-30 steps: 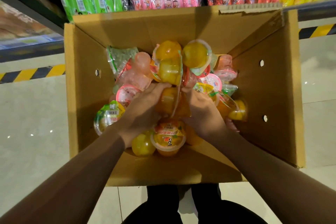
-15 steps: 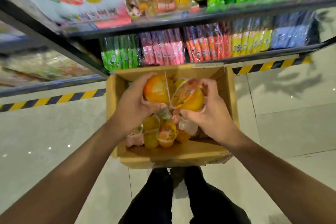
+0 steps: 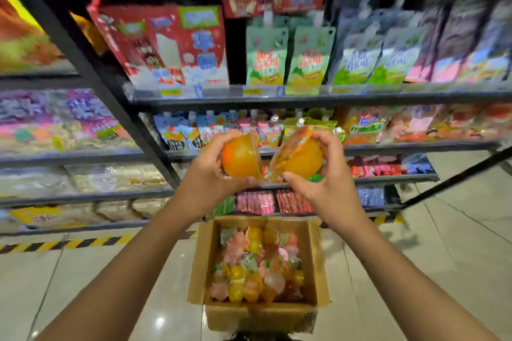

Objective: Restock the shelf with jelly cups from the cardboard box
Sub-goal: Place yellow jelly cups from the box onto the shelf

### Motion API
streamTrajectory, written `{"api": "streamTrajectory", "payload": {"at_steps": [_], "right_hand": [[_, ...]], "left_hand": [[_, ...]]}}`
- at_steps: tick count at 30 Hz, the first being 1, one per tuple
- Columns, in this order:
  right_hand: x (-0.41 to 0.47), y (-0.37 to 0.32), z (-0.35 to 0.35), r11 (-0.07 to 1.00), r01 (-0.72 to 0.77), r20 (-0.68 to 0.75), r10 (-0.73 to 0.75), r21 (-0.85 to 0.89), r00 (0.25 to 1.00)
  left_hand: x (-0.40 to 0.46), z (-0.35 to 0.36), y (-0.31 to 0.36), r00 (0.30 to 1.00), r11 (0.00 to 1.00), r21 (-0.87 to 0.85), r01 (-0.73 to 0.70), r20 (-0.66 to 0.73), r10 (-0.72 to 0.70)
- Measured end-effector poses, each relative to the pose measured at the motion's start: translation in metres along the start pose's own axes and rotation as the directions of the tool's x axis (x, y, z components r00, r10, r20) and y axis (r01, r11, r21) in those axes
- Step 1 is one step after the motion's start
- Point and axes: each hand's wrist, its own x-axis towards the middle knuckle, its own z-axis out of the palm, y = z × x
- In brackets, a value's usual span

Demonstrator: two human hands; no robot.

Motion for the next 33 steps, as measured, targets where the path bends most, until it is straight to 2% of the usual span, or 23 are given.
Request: {"api": "streamTrajectory", "payload": {"at_steps": [3,7,12,16,19,22,25,29,33], "right_hand": [[0.016,-0.05,-0.02,0.993,0.111,-0.004,-0.112,-0.035,0.994],[0.036,-0.1,-0.036,0.979,0.203,-0.035,-0.202,0.025,0.979],[0.065,-0.147,-0.048,0.94,0.276,-0.096,-0.261,0.203,0.961],[0.091,-0.184,-0.056,0.915,0.337,-0.112,-0.319,0.223,0.941],[0.112,-0.208,-0.061,0.911,0.367,-0.114,-0.351,0.19,0.929],[0.138,-0.227,-0.065,0.917,0.385,-0.1,-0.376,0.104,0.921],[0.164,-0.242,-0.066,0.92,0.392,-0.05,-0.391,0.007,0.919],[0.194,-0.261,-0.061,0.931,0.334,0.02,-0.335,-0.149,0.942],[0.219,-0.268,-0.051,0.959,0.196,0.102,-0.178,-0.206,0.979]], "left_hand": [[-0.007,-0.014,0.049,0.999,0.998,-0.037,-0.045,-0.017,0.044],[-0.006,-0.035,0.099,0.985,0.99,-0.004,-0.143,-0.1,0.142],[0.009,-0.056,0.16,0.95,0.942,-0.217,-0.255,-0.239,0.202],[0.029,-0.076,0.197,0.936,0.897,-0.341,-0.282,-0.301,0.18],[0.047,-0.094,0.22,0.932,0.899,-0.344,-0.271,-0.328,0.155],[0.063,-0.114,0.237,0.917,0.941,-0.202,-0.272,-0.351,0.19],[0.078,-0.137,0.249,0.906,0.967,0.158,-0.201,-0.346,0.245],[0.1,-0.161,0.257,0.936,0.872,0.47,-0.138,-0.226,0.271],[0.122,-0.174,0.249,0.959,0.79,0.605,-0.099,-0.154,0.239]]}}
